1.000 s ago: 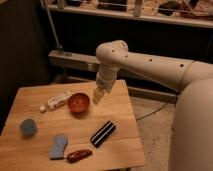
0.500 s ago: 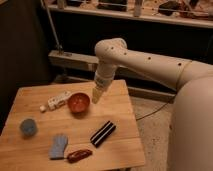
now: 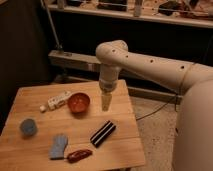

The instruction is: Place the eraser in the ceramic cup

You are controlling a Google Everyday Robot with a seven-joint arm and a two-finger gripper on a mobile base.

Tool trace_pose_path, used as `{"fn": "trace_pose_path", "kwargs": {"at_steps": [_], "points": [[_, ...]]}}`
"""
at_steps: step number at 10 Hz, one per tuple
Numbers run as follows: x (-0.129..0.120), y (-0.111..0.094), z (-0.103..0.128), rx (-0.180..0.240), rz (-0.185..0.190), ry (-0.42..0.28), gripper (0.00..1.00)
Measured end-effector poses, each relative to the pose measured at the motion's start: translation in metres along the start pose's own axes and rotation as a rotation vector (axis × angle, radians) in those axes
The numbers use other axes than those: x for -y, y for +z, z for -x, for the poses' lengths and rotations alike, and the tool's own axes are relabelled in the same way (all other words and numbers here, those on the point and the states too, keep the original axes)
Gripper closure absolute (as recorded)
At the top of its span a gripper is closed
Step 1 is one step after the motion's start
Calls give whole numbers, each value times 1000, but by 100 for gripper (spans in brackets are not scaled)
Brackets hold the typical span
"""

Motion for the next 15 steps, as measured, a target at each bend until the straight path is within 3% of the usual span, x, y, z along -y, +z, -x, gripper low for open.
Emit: {"fn": "trace_pose_path", "kwargs": {"at_steps": [2, 3, 4, 5, 9, 11, 14, 15], "points": [[-4, 3, -12, -11, -16, -129, 35], [-3, 3, -10, 5, -36, -155, 35], [-1, 3, 0, 47, -69, -177, 35], [-3, 3, 7, 78, -83, -189, 35], [-2, 2, 9, 78, -89, -194, 35], [-1, 10, 9, 23, -132, -282, 35], [-10, 39, 15, -75, -214, -526, 35], [-15, 48, 15, -91, -223, -559, 35]]}}
